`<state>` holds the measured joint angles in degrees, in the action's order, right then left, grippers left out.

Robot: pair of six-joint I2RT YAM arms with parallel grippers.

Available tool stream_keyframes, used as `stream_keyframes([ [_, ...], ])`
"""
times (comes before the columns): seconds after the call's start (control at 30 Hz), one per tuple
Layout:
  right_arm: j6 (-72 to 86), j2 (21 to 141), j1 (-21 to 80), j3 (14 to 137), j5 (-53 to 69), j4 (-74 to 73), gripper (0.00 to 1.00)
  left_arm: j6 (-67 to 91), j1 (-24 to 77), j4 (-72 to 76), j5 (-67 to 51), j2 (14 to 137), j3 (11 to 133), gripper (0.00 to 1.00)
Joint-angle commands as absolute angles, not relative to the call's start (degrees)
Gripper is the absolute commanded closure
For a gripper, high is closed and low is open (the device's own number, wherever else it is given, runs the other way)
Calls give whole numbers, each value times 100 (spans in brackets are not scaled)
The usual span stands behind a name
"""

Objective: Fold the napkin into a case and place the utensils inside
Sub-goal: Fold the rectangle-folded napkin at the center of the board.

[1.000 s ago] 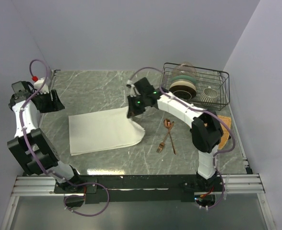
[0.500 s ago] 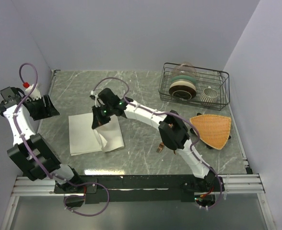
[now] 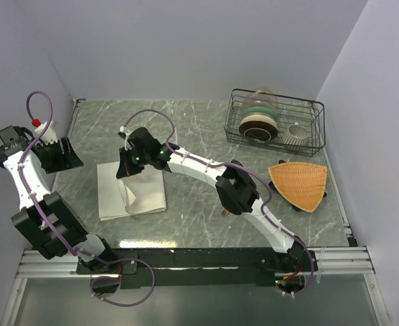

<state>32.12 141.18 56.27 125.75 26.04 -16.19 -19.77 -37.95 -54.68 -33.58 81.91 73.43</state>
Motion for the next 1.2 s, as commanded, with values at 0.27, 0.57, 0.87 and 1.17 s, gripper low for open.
stream_keyframes([
  [0.27,3358,14248,5599,12735,2723,-703,35,-1942,-3832,-5449,-3419,8262,7471,34],
  [0.57,2892,12227,4599,10575,2954,-1184,32,-2276,-3823,-5467,-3823,8297,7295,36],
  [0.87,2505,12322,4175,9668,2637,-2005,46,-2680,-3630,-5660,-4095,8490,7304,38],
  [1.17,3164,12955,4201,9694,2900,-1662,54,-2549,-3533,-5511,-4166,8350,7207,38],
])
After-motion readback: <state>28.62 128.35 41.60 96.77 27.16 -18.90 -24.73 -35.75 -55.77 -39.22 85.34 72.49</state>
